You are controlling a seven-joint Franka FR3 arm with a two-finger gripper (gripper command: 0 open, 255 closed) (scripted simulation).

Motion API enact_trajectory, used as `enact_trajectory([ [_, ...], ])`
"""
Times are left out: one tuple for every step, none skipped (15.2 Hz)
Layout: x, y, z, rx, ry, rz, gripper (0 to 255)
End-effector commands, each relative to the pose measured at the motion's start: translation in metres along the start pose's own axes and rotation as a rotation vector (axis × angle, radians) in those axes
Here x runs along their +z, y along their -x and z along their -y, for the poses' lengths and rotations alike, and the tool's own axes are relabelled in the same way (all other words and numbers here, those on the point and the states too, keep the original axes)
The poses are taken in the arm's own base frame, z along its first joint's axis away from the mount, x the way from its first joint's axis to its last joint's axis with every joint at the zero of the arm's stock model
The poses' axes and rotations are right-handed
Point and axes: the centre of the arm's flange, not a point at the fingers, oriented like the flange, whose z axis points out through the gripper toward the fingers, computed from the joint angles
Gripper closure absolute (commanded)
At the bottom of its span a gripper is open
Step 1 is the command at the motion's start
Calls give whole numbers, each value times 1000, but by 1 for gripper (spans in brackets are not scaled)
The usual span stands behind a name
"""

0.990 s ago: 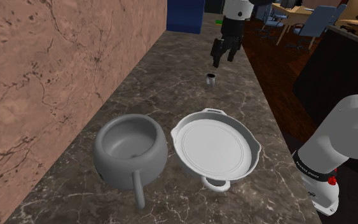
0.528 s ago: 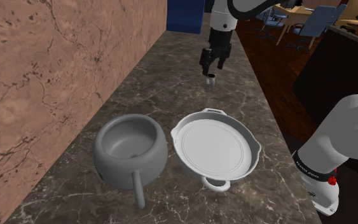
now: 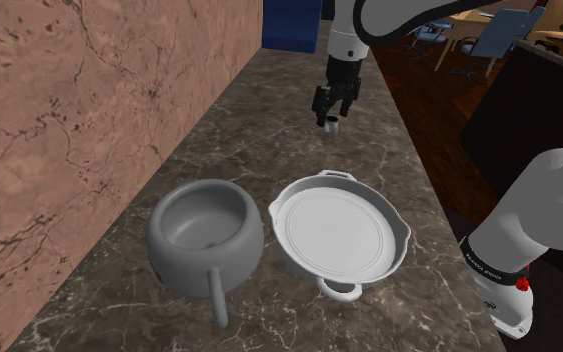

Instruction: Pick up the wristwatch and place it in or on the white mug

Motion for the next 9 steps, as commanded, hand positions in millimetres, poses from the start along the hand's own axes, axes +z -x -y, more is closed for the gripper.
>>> enact_trajectory([
  [0, 0, 0, 0, 0, 0, 0],
  [0, 0, 0, 0, 0, 0, 0],
  [0, 0, 0, 0, 0, 0, 0],
  [0, 0, 0, 0, 0, 0, 255],
  [0, 0, 0, 0, 0, 0, 255],
  [0, 0, 0, 0, 0, 0, 255],
  [0, 0, 0, 0, 0, 0, 255],
  [0, 0, 0, 0, 0, 0, 255],
  [0, 0, 0, 0, 0, 0, 255],
])
